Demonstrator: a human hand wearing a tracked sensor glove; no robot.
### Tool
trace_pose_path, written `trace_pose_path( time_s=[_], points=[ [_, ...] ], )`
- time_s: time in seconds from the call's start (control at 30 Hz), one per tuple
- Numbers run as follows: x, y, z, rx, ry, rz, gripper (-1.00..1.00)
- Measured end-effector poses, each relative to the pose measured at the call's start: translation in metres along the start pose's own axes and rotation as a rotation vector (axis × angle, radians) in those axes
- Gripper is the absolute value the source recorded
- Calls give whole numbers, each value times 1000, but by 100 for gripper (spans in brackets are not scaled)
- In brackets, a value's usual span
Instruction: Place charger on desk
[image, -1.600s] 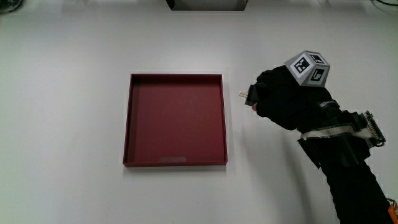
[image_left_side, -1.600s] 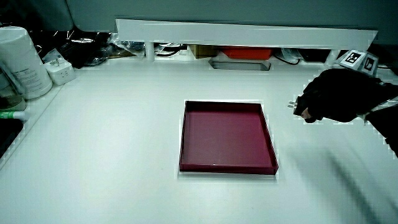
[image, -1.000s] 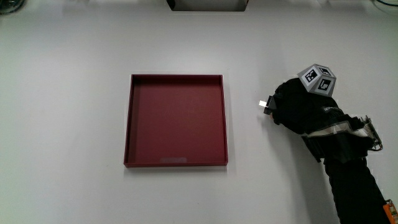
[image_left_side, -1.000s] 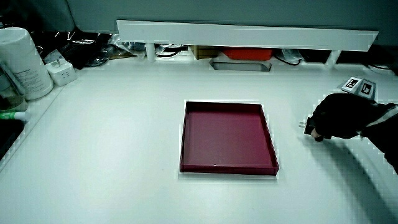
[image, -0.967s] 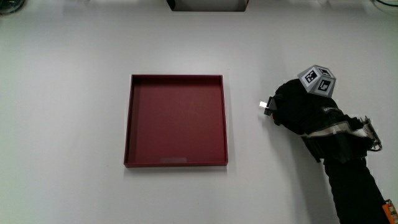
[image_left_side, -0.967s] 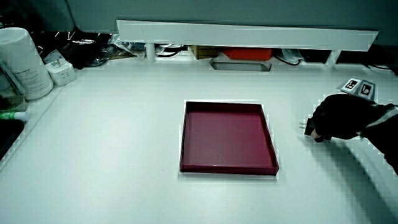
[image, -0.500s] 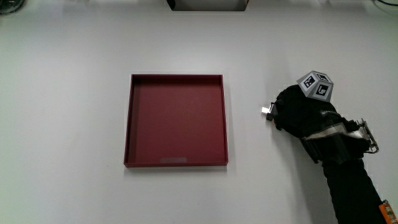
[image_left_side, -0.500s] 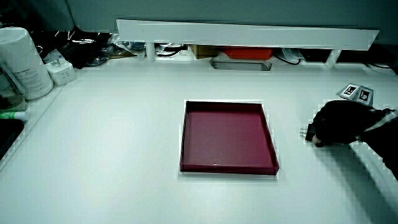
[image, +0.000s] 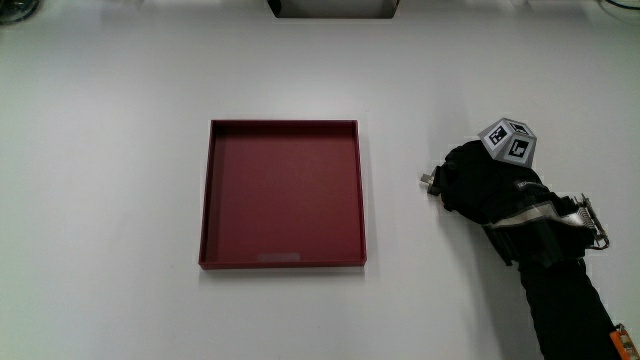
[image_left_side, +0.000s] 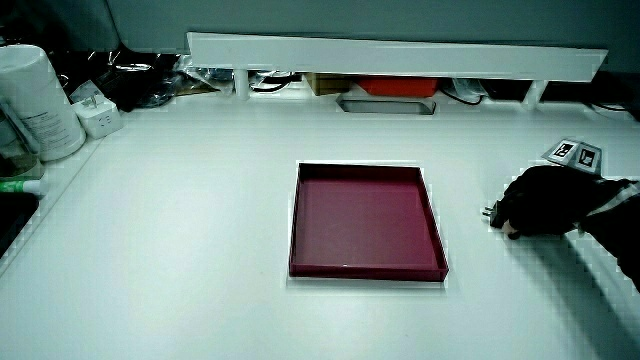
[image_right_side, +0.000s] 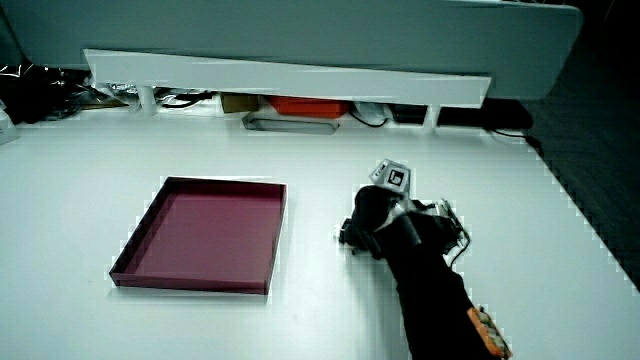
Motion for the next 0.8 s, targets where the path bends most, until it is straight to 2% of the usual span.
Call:
trace_pose_path(
  time_s=[0.13,0.17,0.23,0.33,0.47,0.5,0.53,0.57,0.67,0.7,0.8],
  points=[
    [1,-3,1,-8,3,11,-52],
    [2,-5,2,-3,-3,-3,-57],
    [0,-13,6,-8,18,23,-67],
    [-6,-26,10,-24,-7,40,-81],
    [-28,-55,18,-32,-31,112,-100],
    [-37,-65,19,-29,-46,152,-100],
    [-42,-71,18,-39,-51,163,-100],
    [-41,-71,13,-35,-77,161,-100],
    [-55,-91,6,-57,-95,213,-100],
    [-65,-103,6,-62,-100,246,-100],
    [-72,-117,-5,-86,-122,286,-100]
  ],
)
